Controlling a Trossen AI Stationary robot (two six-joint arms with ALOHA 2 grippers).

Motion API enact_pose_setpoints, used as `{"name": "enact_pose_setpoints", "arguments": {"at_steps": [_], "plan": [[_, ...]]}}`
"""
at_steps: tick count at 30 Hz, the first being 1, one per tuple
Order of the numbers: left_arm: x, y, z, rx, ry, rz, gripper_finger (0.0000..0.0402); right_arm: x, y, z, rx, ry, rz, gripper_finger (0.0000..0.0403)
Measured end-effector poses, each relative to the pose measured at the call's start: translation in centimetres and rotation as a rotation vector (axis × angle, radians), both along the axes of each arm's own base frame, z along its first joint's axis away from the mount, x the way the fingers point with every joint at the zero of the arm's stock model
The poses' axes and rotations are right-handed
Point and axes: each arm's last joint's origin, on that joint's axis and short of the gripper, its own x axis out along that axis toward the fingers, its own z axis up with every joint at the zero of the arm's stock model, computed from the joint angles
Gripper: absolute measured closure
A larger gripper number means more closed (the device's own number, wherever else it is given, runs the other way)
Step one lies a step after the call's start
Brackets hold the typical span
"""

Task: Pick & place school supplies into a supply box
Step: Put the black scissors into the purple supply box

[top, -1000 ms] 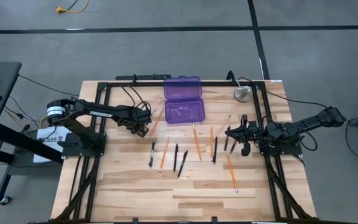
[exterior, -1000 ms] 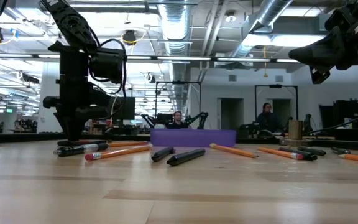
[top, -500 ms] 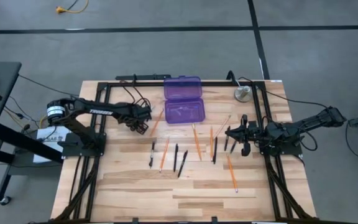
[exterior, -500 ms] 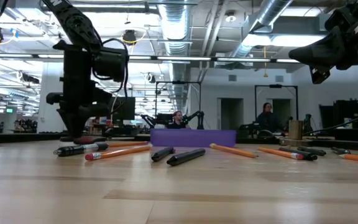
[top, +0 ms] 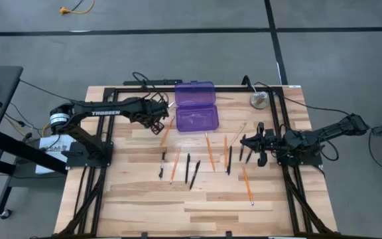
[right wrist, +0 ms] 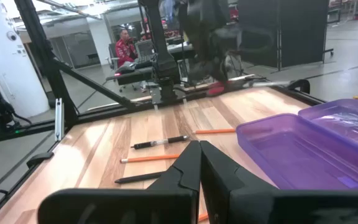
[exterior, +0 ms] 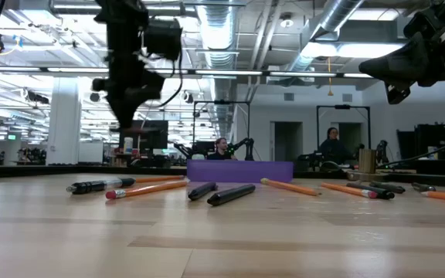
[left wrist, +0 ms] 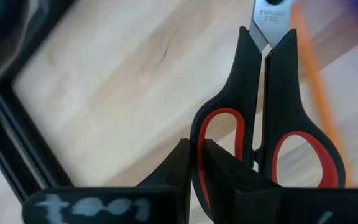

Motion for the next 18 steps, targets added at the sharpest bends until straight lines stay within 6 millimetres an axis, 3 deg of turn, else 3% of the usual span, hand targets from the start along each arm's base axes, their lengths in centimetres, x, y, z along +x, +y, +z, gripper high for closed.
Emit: {"name": "enact_pose_setpoints", "arguments": {"at_steps": [5,9,18], "plan": [[1.5,0.5,2.4,0.039,-0.071,-0.111,0.0388,0.0,0.0,0.0,0.000,0.000,0.000,0.0403],[3.3,1.1,3.2,0.065,-0.086,-0.190,0.0388,0.0,0.0,0.0,0.000,-0.001,-0.001,0.0403],[10.6,2.3,2.5,0.054,-0.056,-0.357,0.0388,0.0,0.0,0.0,0.000,-0.001,-0.001,0.0403]]}}
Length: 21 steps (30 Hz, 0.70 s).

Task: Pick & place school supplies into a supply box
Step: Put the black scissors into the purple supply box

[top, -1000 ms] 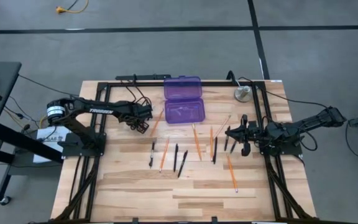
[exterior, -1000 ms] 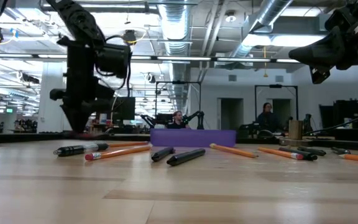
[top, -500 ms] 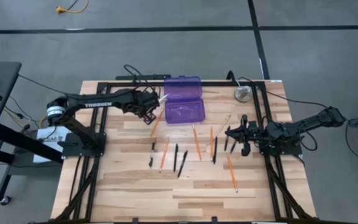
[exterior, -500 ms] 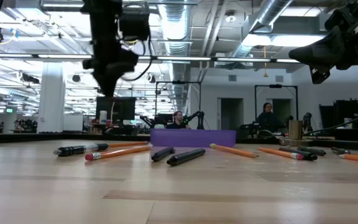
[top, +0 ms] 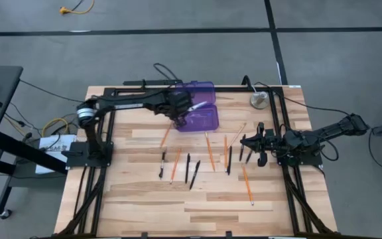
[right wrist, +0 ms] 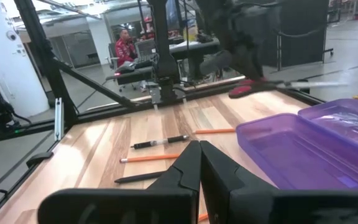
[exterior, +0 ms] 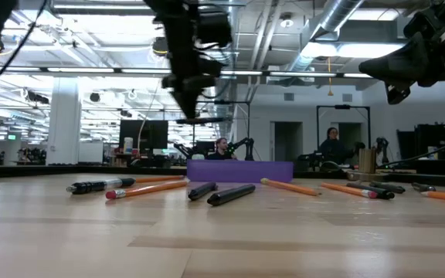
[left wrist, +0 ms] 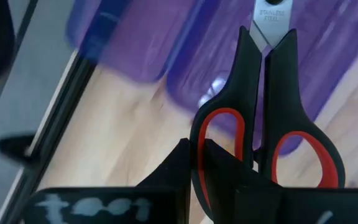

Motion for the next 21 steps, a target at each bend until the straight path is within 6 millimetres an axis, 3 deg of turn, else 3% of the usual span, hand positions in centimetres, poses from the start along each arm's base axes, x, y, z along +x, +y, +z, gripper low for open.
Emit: {"name": "enact_pose_setpoints", "arguments": {"at_steps": [8,16,21], "plan": [[5.0,-0.1,-1.6,0.001,0.051,-0.133,0.0388,0.0,0.0,0.0,0.000,0.000,0.000,0.0403],[5.3,0.8,-5.1,-0.045,0.176,-0.121,0.0388,0.0,0.1,-0.1,-0.002,0.011,0.019,0.0403],[5.4,0.9,-5.8,-0.049,0.189,-0.113,0.0388,0.0,0.1,-0.3,-0.009,0.036,0.019,0.0403]]}}
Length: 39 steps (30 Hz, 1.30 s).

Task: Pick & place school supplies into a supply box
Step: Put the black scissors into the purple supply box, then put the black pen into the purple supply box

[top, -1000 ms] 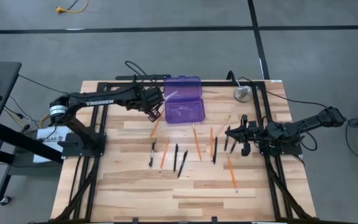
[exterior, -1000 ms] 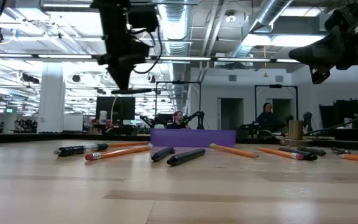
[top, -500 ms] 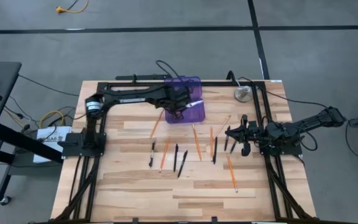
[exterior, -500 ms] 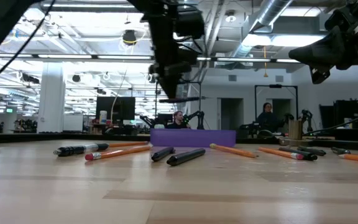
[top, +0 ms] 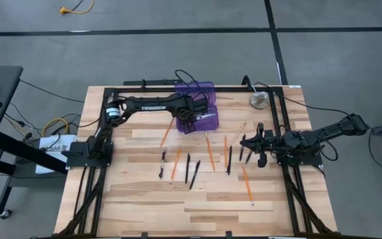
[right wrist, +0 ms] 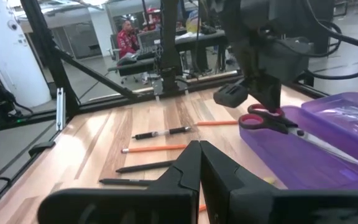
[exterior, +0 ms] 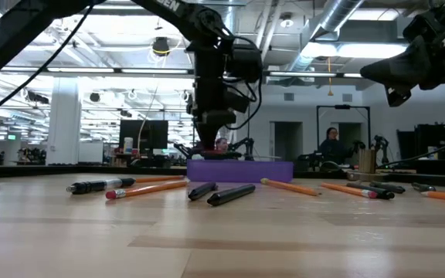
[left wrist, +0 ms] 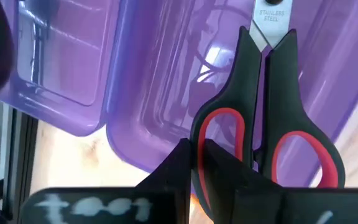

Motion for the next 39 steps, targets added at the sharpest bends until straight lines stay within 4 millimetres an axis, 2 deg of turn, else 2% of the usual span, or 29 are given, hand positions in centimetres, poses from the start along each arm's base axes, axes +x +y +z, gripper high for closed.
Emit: {"name": "enact_pose_setpoints", "arguments": {"at_steps": [14,23,26,34,39], "plan": [[0.3,0.5,-2.4,-0.029,0.050,0.017,0.0388,0.0,0.0,-0.1,-0.003,0.011,0.000,0.0403],[0.4,0.5,-2.4,-0.024,0.040,0.025,0.0384,0.0,0.0,-0.1,-0.004,0.015,-0.001,0.0403],[0.4,0.5,-2.4,-0.015,0.040,0.026,0.0362,0.0,0.0,-0.1,-0.004,0.015,-0.001,0.0403],[0.5,0.6,-2.4,0.015,0.039,0.030,0.0270,0.0,0.0,-0.1,-0.004,0.015,0.000,0.0403],[0.5,0.7,-2.3,0.028,0.044,0.024,0.0239,0.0,0.0,-0.1,-0.004,0.015,0.000,0.0403]]}}
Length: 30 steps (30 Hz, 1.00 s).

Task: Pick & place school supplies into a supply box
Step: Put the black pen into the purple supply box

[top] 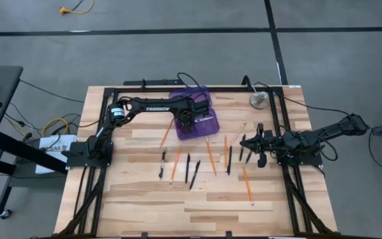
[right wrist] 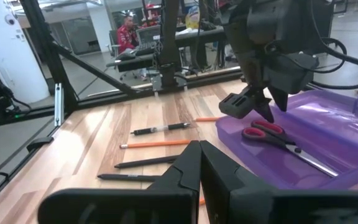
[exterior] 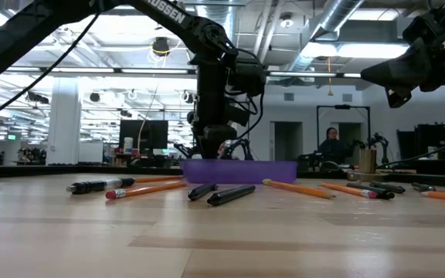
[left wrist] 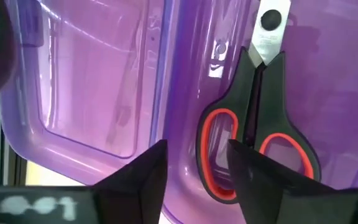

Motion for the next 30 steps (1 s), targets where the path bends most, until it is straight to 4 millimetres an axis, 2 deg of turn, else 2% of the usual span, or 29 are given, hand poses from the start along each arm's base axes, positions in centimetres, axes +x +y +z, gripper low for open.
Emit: {"name": "enact_pose_setpoints", "arguments": {"at_steps": [6,11,16,20,26,30], "plan": [[0.0,0.1,0.2,0.039,0.016,0.003,0.0231,0.0,0.0,0.0,0.000,0.000,0.000,0.0403],[0.4,0.4,2.8,0.139,0.012,0.023,0.0232,0.0,0.0,0.0,0.000,0.000,0.000,0.0403],[0.9,-0.3,7.8,0.233,-0.063,0.032,0.0232,0.0,0.0,0.0,0.000,0.000,0.000,0.0403],[0.2,-1.9,12.3,0.260,-0.167,0.020,0.0232,0.0,0.0,-0.1,-0.001,0.006,0.000,0.0403],[-3.6,-5.3,19.2,0.268,-0.340,0.043,0.0232,0.0,0.0,-0.3,0.014,0.030,-0.002,0.0403],[-6.3,-8.0,22.2,0.264,-0.419,0.072,0.0232,-0.1,0.0,-0.5,0.022,0.050,-0.004,0.0403]]}}
